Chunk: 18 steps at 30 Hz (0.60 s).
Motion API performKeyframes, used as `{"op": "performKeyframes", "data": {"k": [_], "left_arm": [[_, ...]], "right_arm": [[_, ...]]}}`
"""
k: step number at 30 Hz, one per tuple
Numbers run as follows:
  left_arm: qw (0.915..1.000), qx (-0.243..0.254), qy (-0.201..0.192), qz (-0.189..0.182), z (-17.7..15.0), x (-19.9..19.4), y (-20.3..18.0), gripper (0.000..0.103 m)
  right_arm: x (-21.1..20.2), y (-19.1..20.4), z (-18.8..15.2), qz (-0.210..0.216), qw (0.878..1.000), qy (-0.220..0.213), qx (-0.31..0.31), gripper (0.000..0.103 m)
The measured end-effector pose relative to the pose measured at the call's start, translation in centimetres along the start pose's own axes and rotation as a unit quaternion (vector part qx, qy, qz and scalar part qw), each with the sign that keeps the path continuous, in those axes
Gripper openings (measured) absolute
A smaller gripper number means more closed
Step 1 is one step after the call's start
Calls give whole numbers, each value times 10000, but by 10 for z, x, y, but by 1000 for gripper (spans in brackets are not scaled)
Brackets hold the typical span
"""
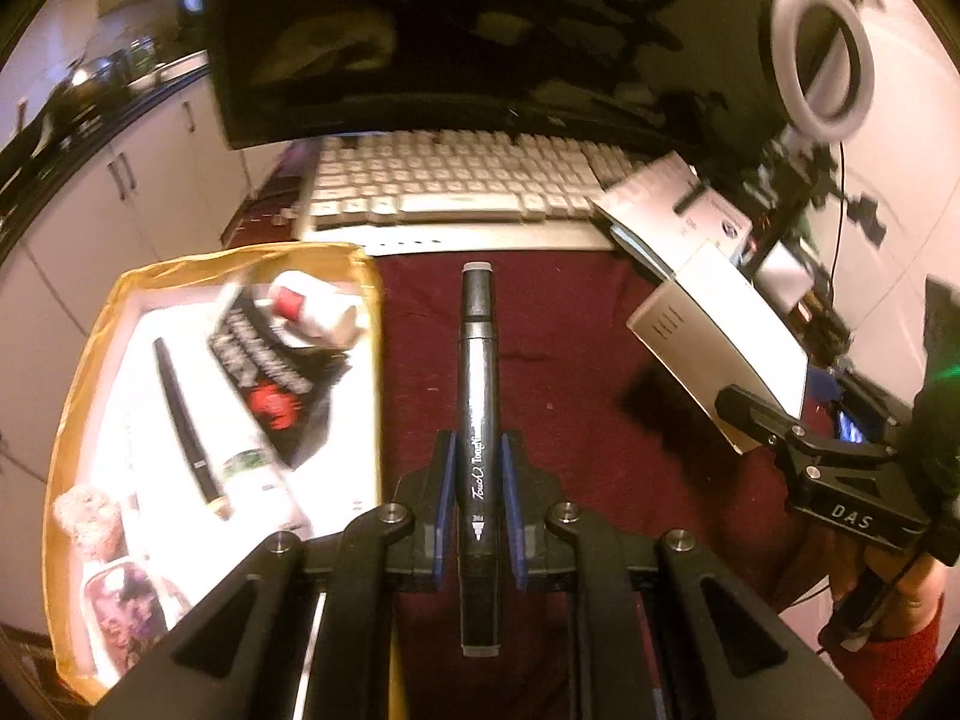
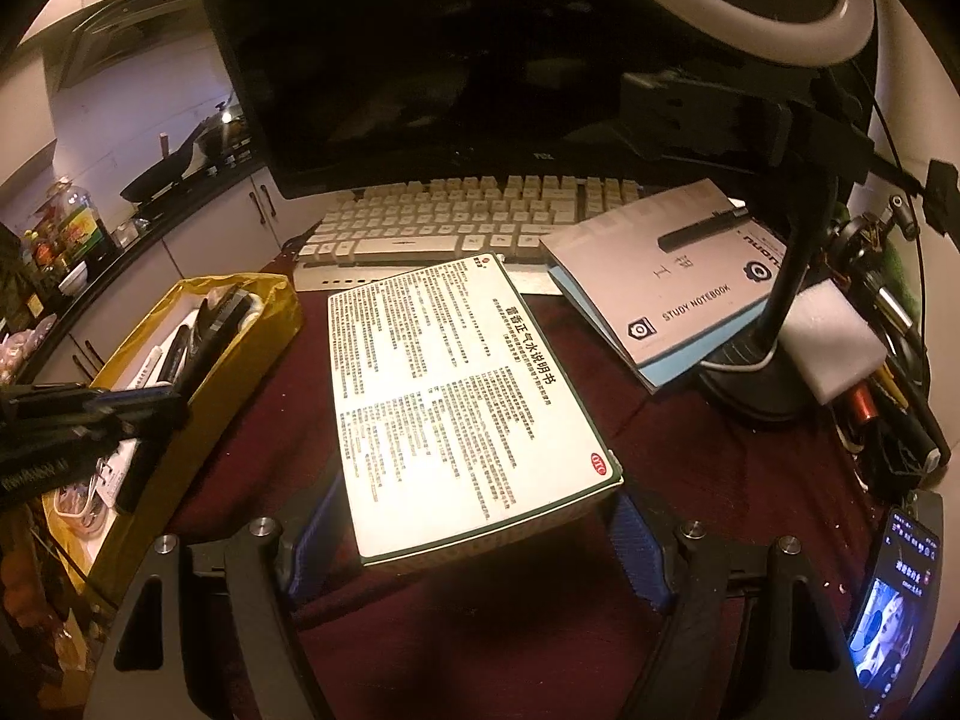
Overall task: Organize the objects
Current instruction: 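Carry the marker over the tray with the left tool while the right tool carries the box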
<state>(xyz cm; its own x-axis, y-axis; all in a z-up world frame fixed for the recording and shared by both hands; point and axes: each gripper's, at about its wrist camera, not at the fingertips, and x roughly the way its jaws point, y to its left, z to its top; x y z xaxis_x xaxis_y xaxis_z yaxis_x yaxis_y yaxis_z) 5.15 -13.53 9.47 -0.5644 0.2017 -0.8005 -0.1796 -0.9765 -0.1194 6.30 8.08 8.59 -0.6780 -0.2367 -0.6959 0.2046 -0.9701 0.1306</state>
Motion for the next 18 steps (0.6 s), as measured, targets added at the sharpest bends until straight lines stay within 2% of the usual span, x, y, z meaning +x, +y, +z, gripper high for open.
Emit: {"op": "performKeyframes", "data": {"k": [4,9,13,18], "left_arm": [[9992,-312,-248,66,-5,-32,27,15],[9952,-724,-550,369,-13,-68,61,15],[9915,-1036,-551,565,-20,-76,84,15],[9884,-1301,-465,633,-29,-71,101,15]], "right_arm": [[0,0,0,57,10000,-21,0,83],[6,3,-1,167,9999,31,-1,82],[8,12,-1,303,9995,44,-56,82],[9,30,5,486,9985,50,-249,82]]}}
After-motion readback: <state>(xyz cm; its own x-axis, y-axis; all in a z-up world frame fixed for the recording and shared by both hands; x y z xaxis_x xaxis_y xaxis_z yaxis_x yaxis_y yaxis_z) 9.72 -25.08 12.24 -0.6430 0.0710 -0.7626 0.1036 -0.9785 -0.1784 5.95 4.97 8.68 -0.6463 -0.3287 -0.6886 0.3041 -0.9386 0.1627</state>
